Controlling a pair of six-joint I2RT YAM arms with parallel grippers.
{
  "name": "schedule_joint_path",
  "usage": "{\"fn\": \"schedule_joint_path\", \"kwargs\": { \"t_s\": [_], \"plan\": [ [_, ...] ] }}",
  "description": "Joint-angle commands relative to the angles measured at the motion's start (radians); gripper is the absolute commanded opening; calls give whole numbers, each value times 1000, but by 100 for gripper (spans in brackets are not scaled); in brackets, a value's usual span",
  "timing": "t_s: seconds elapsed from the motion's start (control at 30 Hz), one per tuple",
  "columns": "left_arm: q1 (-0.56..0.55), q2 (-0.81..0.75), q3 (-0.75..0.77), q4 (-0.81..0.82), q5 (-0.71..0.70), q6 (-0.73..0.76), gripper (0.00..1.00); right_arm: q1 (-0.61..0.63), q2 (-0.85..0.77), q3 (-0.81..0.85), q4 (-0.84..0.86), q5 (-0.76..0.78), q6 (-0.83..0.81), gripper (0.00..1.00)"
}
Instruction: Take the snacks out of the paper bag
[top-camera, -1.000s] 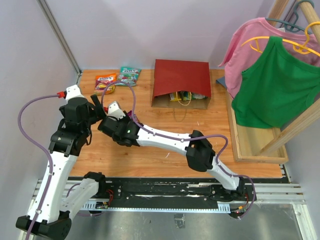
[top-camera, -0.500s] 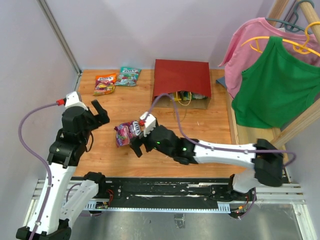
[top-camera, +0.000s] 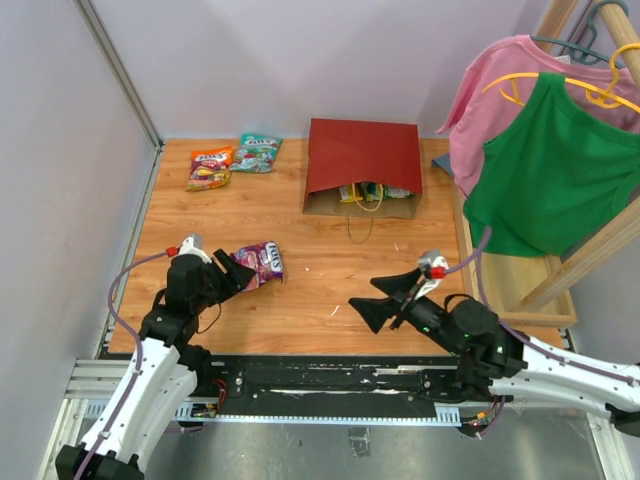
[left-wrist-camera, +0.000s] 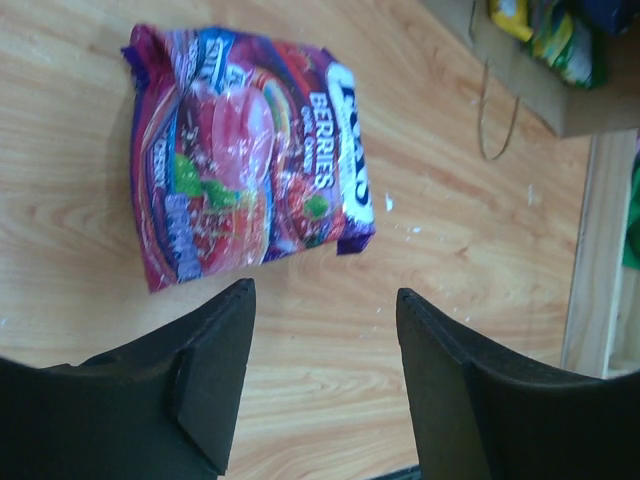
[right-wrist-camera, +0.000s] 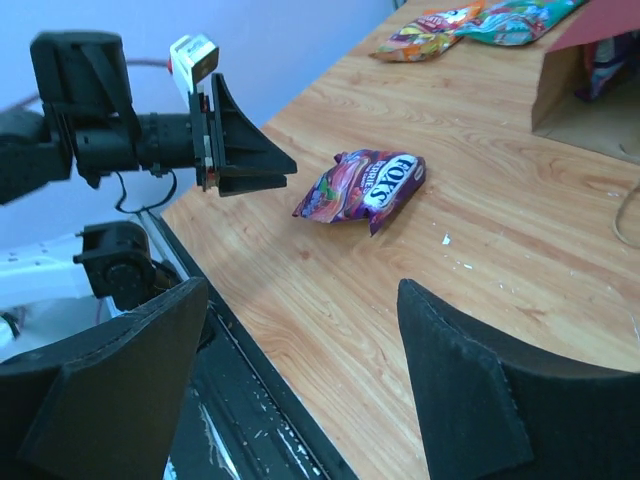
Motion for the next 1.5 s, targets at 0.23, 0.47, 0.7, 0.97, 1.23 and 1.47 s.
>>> {"fn": "schedule_joint_path", "kwargs": {
  "t_s": [0.23, 0.47, 0.7, 0.97, 1.23, 1.47],
  "plan": [
    [-64, 435, 27, 392, -86, -23, 63, -12, -188, -29, -360, 124, 126, 77],
    [-60, 669, 139, 445, -272, 27, 67, -12, -179, -39, -357, 127, 146, 80],
    [-46, 1012, 336, 460, -308, 75, 65, -12, -245, -41, -429, 133, 166, 82],
    [-66, 874, 404, 347, -366, 149, 69, -11, -402, -58, -535, 130, 186, 86],
    [-242, 558, 422, 125, -395, 186, 77, -9, -388, -138, -417, 68, 191, 99],
    [-299, 530, 270, 88, -519, 134, 85, 13, -259, -122, -330, 40, 184, 99]
  ]
}}
